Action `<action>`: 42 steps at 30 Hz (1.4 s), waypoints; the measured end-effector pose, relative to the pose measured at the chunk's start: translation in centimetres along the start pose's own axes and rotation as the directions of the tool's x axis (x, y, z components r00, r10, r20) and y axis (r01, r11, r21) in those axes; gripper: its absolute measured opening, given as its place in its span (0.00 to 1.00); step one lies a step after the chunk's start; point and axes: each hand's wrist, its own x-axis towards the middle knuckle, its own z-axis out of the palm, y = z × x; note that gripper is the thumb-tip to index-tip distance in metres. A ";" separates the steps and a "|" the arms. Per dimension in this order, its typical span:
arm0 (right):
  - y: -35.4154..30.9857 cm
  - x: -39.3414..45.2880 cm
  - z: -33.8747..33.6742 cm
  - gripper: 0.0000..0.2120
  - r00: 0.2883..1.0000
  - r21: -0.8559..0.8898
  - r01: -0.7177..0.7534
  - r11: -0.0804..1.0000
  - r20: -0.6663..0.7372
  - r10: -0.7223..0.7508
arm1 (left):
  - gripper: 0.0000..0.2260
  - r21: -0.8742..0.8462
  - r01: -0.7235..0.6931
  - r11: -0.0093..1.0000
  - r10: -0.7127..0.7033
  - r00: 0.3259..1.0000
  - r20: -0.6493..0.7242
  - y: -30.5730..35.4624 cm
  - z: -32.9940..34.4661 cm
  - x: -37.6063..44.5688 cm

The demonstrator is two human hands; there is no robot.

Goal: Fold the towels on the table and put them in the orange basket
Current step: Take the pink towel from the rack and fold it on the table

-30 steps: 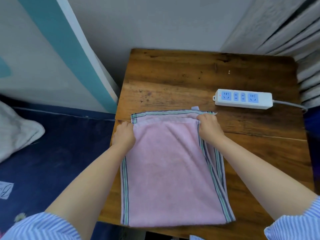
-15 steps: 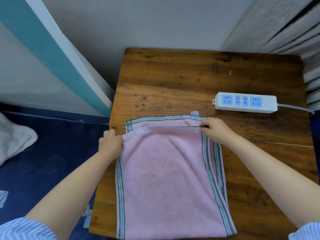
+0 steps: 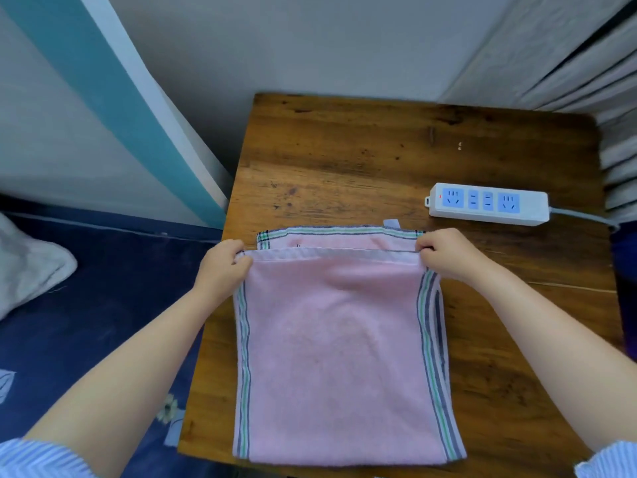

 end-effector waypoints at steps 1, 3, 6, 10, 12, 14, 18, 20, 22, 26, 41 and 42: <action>0.3 0.0 -0.3 0.13 1.000 0.031 -0.018 0.999 -0.010 0.018 | 0.11 -0.076 -0.016 0.997 0.015 1.000 -0.023 0.3 -0.6 0.0; 0.9 0.3 -0.9 0.13 0.997 0.085 -0.040 0.996 -0.062 0.045 | 0.10 -0.164 -0.028 0.986 0.025 1.000 -0.020 0.8 -1.1 0.1; 1.2 1.2 -1.3 0.10 0.983 0.082 -0.045 0.996 -0.172 0.059 | 0.14 -0.060 -0.013 0.998 0.013 1.000 -0.006 1.5 -0.3 1.9; 1.4 2.8 -0.1 0.11 0.985 -0.206 -0.024 0.978 -0.170 -0.011 | 0.09 0.273 0.057 0.960 -0.062 0.998 0.008 1.6 1.7 4.8; 1.7 3.2 0.9 0.11 0.987 -0.307 -0.008 0.952 -0.155 -0.042 | 0.12 0.365 0.057 0.929 -0.087 0.994 0.067 1.3 2.5 5.7; 2.1 3.6 1.8 0.12 0.987 -0.332 0.002 0.943 -0.149 -0.055 | 0.13 0.418 0.017 0.908 -0.065 0.993 0.102 1.4 2.9 6.2; 2.4 4.1 2.3 0.12 0.990 -0.257 -0.028 0.966 -0.141 -0.008 | 0.12 0.482 -0.092 0.871 0.009 0.985 0.172 1.7 3.0 6.6; 2.3 4.3 1.9 0.10 0.998 -0.252 -0.020 0.968 -0.066 0.003 | 0.10 0.491 -0.129 0.861 0.013 0.973 0.231 1.8 2.8 6.5; 2.1 4.2 1.2 0.09 1.000 -0.295 0.027 0.955 0.017 -0.023 | 0.08 0.455 -0.127 0.881 0.001 0.964 0.267 1.7 2.5 6.4; 2.2 3.5 -0.3 0.08 0.994 -0.249 0.094 0.964 -0.027 -0.104 | 0.07 0.343 -0.078 0.936 -0.005 0.972 0.235 1.5 1.2 5.8; -0.3 -6.9 -3.4 0.11 0.970 -0.033 0.118 0.992 -0.210 -0.123 | 0.07 0.470 -0.288 0.835 0.166 0.945 0.283 3.4 -6.0 -2.7; -0.7 -8.2 -3.2 0.08 0.961 -0.025 0.111 0.994 -0.252 -0.114 | 0.04 0.521 -0.328 0.788 0.203 0.937 0.284 3.6 -6.7 -3.6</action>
